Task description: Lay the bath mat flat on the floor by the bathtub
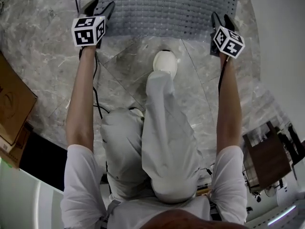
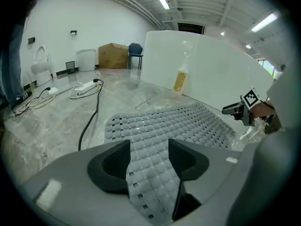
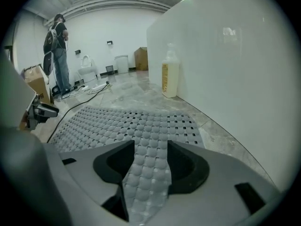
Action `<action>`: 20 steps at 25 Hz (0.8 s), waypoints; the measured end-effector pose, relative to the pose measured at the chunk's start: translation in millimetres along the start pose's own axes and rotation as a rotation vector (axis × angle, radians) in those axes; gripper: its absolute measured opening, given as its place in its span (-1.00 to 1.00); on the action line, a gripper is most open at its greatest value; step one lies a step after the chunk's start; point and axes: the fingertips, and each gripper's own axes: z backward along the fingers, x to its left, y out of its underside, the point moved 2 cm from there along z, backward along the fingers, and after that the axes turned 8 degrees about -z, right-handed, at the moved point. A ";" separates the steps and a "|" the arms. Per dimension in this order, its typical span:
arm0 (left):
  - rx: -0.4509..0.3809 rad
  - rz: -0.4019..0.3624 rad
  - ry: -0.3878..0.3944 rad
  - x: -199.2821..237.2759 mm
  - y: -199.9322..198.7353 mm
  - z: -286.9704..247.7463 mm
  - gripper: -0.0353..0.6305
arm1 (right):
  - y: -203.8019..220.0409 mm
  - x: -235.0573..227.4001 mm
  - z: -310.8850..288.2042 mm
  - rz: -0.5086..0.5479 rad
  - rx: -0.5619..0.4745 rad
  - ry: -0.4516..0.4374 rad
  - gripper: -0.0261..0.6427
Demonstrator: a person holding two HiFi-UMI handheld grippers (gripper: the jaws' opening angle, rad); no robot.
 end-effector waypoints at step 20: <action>-0.001 -0.067 0.048 -108.9 -240.4 321.6 -0.24 | -163.9 118.4 328.8 -0.087 0.078 -0.122 -0.29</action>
